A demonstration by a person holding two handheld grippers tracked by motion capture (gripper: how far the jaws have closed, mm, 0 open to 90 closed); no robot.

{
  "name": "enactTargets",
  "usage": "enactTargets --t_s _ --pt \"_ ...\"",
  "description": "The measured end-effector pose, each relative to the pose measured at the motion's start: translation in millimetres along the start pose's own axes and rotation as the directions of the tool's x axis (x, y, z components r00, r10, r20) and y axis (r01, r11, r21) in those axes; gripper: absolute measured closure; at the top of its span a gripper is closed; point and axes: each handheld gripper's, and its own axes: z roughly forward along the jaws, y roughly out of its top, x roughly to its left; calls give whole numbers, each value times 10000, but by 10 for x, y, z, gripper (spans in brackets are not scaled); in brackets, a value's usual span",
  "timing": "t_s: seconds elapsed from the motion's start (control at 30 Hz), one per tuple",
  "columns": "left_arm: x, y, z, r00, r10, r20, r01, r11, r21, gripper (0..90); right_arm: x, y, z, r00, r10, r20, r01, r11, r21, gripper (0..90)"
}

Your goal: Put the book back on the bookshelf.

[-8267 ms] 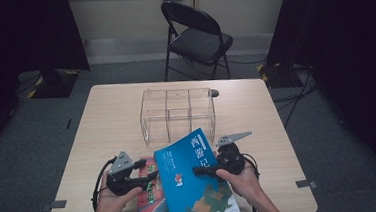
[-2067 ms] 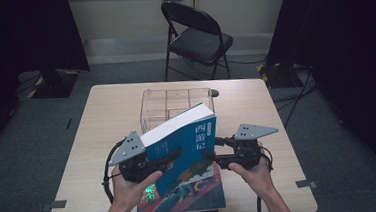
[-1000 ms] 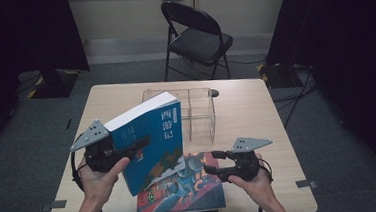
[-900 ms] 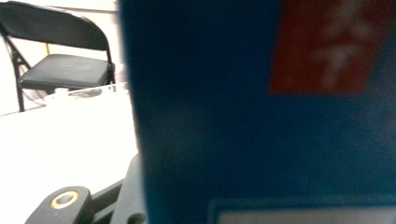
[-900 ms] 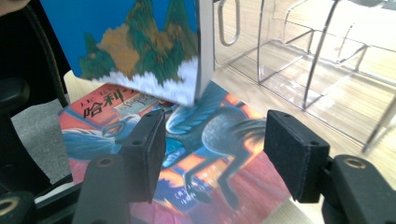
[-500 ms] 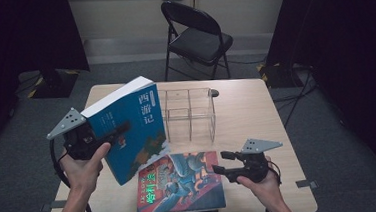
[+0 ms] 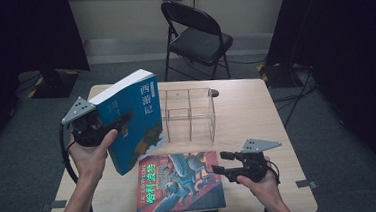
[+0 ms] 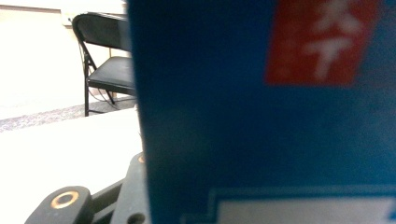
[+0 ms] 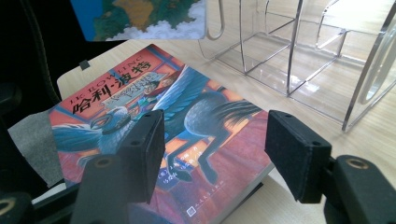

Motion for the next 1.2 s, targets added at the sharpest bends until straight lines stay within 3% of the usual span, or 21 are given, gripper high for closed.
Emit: enactTargets --t_s 0.1,0.17,0.33,0.6,0.83,0.9,1.0,1.2 --pt "-15 11 62 9999 -22 -172 24 10000 60 616 1 -7 -7 10000 -1 10 1 10000 -19 383" --pt "-15 13 106 9992 -274 -294 276 9996 80 616 -6 -14 -18 10000 -1 36 1 10000 -16 386" --pt "-10 2 191 9984 -117 -558 134 9995 302 616 -35 -33 -47 9999 98 86 -98 9999 -64 382" --pt "-3 -8 273 9969 -196 -760 232 9986 471 616 -52 -71 -41 9998 186 35 -186 9998 -13 387" --pt "68 -36 384 9923 -743 -993 794 9957 487 616 -53 -80 -57 9997 224 57 -224 9997 -30 386" --pt "69 -45 412 9930 -672 -968 712 9967 388 616 -60 -83 -48 9997 259 44 -259 9997 -14 384" --pt "61 -36 466 9891 -729 -1279 792 9958 452 616 -52 -89 -37 9998 208 14 -208 9998 55 384" --pt "27 -45 533 9903 -315 -1352 411 9967 694 616 -54 -90 -45 9998 193 -28 -193 9998 37 384"
